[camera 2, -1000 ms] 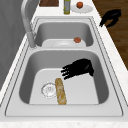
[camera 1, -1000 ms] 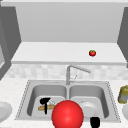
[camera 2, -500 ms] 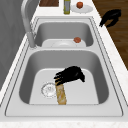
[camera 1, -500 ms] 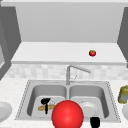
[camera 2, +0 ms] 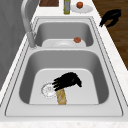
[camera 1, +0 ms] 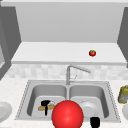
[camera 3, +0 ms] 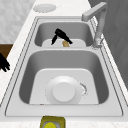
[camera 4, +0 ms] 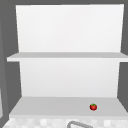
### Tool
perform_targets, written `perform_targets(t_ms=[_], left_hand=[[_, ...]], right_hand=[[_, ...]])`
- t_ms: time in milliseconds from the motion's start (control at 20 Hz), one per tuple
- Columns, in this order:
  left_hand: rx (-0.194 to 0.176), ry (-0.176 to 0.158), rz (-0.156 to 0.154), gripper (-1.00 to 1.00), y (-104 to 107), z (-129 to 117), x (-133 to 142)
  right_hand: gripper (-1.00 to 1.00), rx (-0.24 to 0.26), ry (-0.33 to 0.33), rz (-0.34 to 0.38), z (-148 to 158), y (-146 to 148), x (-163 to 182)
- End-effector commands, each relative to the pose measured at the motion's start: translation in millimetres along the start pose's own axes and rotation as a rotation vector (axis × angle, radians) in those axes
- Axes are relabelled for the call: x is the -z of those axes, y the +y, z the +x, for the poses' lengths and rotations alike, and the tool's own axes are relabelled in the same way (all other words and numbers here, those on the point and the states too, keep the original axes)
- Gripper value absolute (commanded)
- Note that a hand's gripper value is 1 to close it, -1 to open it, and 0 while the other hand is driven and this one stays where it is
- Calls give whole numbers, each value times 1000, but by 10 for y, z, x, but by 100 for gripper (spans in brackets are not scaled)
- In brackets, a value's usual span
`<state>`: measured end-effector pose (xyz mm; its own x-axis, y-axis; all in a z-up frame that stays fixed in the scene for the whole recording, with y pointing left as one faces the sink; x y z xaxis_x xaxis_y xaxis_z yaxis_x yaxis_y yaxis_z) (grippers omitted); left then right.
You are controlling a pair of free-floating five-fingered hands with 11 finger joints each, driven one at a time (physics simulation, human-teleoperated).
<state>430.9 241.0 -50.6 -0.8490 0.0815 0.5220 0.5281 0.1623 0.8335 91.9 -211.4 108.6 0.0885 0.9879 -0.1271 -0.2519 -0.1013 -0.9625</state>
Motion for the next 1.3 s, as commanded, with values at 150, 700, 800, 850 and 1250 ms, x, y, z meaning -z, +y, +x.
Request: perform_targets(t_ms=[150,700,800,850,1250], left_hand=[[-74,48,-51,-100,-198,-217,-90],[-95,48,-38,-100,-209,-627,-133],[-105,44,-32,-100,-120,-753,-129],[-113,42,-30,-100,-82,-817,-131],[-125,78,-22,-100,-154,-1222,-179]], right_hand=[[0,0,0,0,0,0,0],[0,0,0,0,0,0,0],[0,0,0,0,0,0,0],[0,0,0,0,0,0,0],[0,0,0,0,0,0,0]])
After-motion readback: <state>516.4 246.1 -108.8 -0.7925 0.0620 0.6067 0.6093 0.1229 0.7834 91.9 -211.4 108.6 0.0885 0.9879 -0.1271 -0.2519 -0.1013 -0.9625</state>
